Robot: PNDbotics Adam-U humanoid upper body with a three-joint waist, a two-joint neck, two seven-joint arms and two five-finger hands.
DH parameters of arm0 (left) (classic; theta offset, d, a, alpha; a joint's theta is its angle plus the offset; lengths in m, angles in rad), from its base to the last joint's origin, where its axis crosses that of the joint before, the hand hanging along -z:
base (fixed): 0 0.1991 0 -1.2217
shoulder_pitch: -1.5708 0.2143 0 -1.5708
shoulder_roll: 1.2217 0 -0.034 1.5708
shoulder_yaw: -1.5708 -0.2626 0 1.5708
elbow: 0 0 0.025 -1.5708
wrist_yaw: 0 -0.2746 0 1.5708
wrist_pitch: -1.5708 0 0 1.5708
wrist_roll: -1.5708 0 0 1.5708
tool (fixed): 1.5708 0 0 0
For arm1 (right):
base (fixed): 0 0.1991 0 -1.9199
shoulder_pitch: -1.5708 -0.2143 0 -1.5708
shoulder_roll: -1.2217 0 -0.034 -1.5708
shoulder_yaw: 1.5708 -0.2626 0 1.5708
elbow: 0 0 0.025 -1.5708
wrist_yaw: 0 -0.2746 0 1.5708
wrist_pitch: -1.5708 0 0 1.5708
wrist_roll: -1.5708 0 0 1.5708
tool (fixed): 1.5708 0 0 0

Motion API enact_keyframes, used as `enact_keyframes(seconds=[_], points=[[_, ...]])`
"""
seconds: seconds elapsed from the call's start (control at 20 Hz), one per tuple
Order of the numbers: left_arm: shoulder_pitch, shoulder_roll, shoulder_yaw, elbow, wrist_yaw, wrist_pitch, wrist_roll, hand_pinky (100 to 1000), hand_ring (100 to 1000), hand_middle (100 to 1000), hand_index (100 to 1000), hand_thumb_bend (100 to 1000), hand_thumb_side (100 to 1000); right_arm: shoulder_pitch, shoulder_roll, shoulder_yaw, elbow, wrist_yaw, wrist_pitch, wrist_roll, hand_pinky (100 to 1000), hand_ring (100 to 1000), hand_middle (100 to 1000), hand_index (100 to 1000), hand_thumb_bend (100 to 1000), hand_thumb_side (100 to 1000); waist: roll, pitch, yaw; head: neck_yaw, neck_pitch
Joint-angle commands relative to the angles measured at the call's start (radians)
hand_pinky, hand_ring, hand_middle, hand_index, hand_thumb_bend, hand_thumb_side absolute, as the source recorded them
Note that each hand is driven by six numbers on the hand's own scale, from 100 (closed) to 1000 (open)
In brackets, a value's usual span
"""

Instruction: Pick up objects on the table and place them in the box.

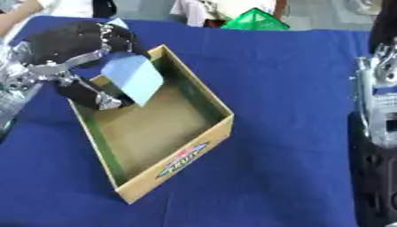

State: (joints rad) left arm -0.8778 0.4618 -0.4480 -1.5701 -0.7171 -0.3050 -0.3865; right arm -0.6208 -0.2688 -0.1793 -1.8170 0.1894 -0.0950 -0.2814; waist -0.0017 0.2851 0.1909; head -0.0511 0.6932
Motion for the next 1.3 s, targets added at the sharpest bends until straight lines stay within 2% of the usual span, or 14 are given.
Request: enact_keyframes(seconds=[0.05,0.4,0.5,0.55,0.6,0.7,0.75,0.95,1.15,1.25,1.3], points=[[-0.003,-0.017,0.000,0.003,-0.005,-0.008,-0.012,600,608,613,777,262,241,-0.018,-0.019,-0.007,-0.012,-0.007,0.003,0.001,796,836,582,828,368,1000,0.002,-0.014,-0.002,-0.010,-0.002],[0.048,-0.076,-0.013,0.054,-0.061,-0.005,-0.030,641,665,664,820,302,269,-0.022,-0.023,-0.009,-0.010,-0.012,0.003,0.001,796,836,581,827,371,1000,0.000,-0.003,-0.002,-0.011,-0.002],[0.051,-0.081,-0.019,0.061,-0.075,-0.017,-0.045,668,713,709,858,370,301,-0.022,-0.024,-0.010,-0.009,-0.012,0.003,0.000,796,836,580,827,372,1000,-0.002,-0.003,0.000,-0.009,-0.003],[0.051,-0.081,-0.020,0.062,-0.081,-0.023,-0.053,695,755,744,885,451,358,-0.022,-0.024,-0.010,-0.008,-0.012,0.004,0.000,796,837,580,827,373,1000,-0.002,-0.003,0.000,-0.010,-0.003],[0.052,-0.081,-0.019,0.062,-0.089,-0.028,-0.062,705,768,753,891,471,366,-0.022,-0.024,-0.010,-0.007,-0.012,0.004,0.000,796,836,580,827,373,1000,-0.003,-0.003,0.001,-0.010,-0.003],[0.051,-0.078,-0.017,0.059,-0.114,-0.035,-0.079,749,822,809,929,602,416,-0.021,-0.024,-0.011,-0.007,-0.012,0.003,-0.001,796,836,580,827,375,1000,-0.004,-0.005,0.002,-0.009,-0.002],[0.051,-0.076,-0.016,0.056,-0.133,-0.039,-0.087,778,852,841,951,698,476,-0.021,-0.024,-0.011,-0.006,-0.012,0.003,-0.001,796,836,580,827,376,1000,-0.005,-0.006,0.003,-0.010,-0.002],[0.053,-0.073,-0.011,0.044,-0.199,-0.060,-0.110,816,899,873,974,768,471,-0.021,-0.024,-0.012,-0.004,-0.011,0.003,-0.003,795,836,580,827,379,1000,-0.007,-0.009,0.006,-0.010,-0.002],[0.054,-0.069,-0.004,0.041,-0.203,-0.089,-0.121,849,932,893,982,840,505,-0.018,-0.023,-0.013,-0.004,-0.009,0.003,-0.006,795,836,580,827,384,1000,-0.007,-0.013,0.010,-0.009,-0.001],[0.053,-0.067,-0.001,0.037,-0.199,-0.095,-0.121,859,941,899,983,853,504,-0.016,-0.023,-0.014,-0.005,-0.009,0.003,-0.007,795,836,580,827,385,1000,-0.006,-0.014,0.012,-0.009,-0.001],[0.054,-0.067,0.002,0.035,-0.197,-0.096,-0.120,842,926,886,976,819,494,-0.015,-0.022,-0.014,-0.006,-0.009,0.003,-0.008,795,836,581,827,385,1000,-0.006,-0.016,0.013,-0.010,-0.002]])
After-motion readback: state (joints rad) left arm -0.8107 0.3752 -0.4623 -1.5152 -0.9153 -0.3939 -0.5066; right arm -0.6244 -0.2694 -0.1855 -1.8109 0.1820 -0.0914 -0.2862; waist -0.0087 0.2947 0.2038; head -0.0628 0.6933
